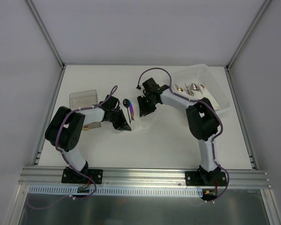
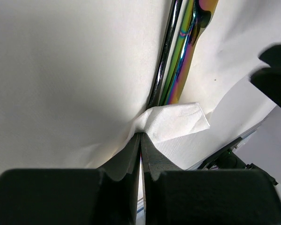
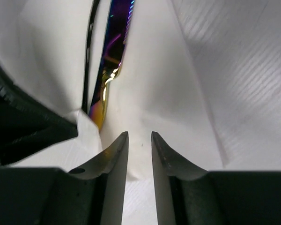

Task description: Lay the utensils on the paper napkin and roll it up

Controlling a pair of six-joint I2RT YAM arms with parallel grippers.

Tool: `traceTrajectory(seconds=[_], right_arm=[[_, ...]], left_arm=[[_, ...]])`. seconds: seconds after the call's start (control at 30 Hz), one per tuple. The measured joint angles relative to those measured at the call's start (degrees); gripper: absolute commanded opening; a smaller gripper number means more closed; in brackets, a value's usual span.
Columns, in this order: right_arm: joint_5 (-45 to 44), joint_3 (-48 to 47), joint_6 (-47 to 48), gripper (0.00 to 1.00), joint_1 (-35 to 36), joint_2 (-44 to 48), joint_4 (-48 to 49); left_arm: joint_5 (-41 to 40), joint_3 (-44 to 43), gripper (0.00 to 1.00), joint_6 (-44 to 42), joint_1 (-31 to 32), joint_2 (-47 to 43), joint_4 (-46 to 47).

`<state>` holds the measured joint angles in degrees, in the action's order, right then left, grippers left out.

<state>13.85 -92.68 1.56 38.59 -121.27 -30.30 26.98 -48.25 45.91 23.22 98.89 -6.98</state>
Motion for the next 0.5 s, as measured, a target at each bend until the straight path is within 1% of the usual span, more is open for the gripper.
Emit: traceTrajectory(seconds=[0.03, 0.1, 0.13, 0.23, 0.37, 0.5], right_arm=[[2.19, 2.1, 0.79, 0.24, -1.03, 1.79, 1.44], [6.84, 6.21, 1.73, 0.2, -2.4, 5.57, 3.65], [8.81, 8.22, 1.92, 0.14, -2.73, 7.41, 5.2], [15.82, 13.25, 2.05, 0.09, -2.73, 11.41, 9.92], [22.67, 17.88, 1.55, 0.07, -2.08, 12.7, 15.37], [26.38, 19.82, 0.63, 0.06, -1.9, 12.63, 18.14]], left_arm=[[0.0, 0.0, 0.03, 0.0, 0.0, 0.0, 0.0], [0.0, 0.0, 0.04, 0.0, 0.0, 0.0, 0.0], [0.0, 0.0, 0.04, 0.0, 0.0, 0.0, 0.0], [0.0, 0.0, 0.04, -0.02, 0.0, 0.0, 0.0], [0.02, 0.0, 0.04, -0.07, 0.0, 0.0, 0.02], [0.02, -0.02, 0.05, -0.09, 0.0, 0.0, 0.0]])
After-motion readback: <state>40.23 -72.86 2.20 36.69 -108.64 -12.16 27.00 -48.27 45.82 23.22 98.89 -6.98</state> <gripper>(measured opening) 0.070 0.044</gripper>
